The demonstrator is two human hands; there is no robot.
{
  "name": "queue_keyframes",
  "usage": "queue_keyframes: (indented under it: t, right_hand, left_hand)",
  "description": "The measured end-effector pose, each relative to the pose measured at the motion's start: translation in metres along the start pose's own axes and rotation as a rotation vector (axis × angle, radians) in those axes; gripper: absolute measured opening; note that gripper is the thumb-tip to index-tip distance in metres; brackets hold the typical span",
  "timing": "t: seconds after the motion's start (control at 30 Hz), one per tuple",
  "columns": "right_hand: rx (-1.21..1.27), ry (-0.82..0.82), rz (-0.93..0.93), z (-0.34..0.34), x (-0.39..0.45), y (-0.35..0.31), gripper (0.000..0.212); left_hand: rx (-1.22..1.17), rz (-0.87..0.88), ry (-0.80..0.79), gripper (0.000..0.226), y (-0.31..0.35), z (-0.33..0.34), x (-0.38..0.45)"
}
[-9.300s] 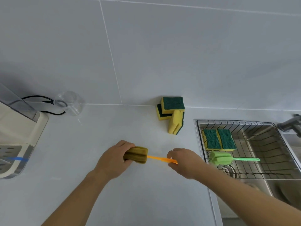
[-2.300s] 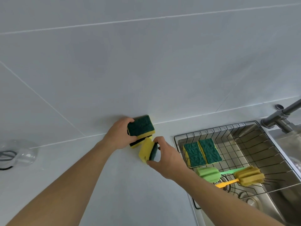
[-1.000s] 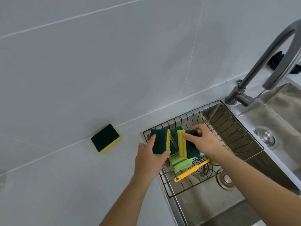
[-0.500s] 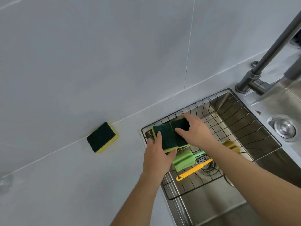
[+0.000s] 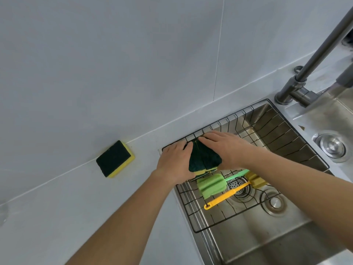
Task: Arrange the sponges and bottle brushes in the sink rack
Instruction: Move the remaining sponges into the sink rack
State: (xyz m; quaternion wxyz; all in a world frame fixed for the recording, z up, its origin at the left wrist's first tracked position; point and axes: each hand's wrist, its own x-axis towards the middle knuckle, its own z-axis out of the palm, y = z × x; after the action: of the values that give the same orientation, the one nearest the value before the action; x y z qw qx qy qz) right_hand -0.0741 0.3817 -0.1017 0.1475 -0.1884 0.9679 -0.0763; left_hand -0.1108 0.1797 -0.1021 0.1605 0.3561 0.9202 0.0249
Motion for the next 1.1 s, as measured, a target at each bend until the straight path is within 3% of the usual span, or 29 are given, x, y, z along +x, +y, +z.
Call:
queue_keyframes:
  t: [0.13,0.33,0.8,1.1]
  right_hand:
    - [0.039,-0.026,-0.011,-0.012,0.006,0.002,0.092]
    - [0.096,-0.059,-0.050,-0.019,0.008,0.008,0.087]
    - [-0.086,-0.080,-0.080,0.007,0.011,0.011,0.103]
    - [-0.172,-0.106,-0.008,0.007,0.003,0.000,0.103]
  left_hand:
    - [-0.071,-0.031,0.076,0.077,-0.001,0.005,-0.006]
    - [-0.180,-0.047,0.168,0.083,0.001,0.016,-0.016]
    - [-0.164,-0.057,0.152,0.089,0.003,0.034,-0.019]
    - [-0.093,-0.073,0.088,0.091,0.005,0.029,-0.025]
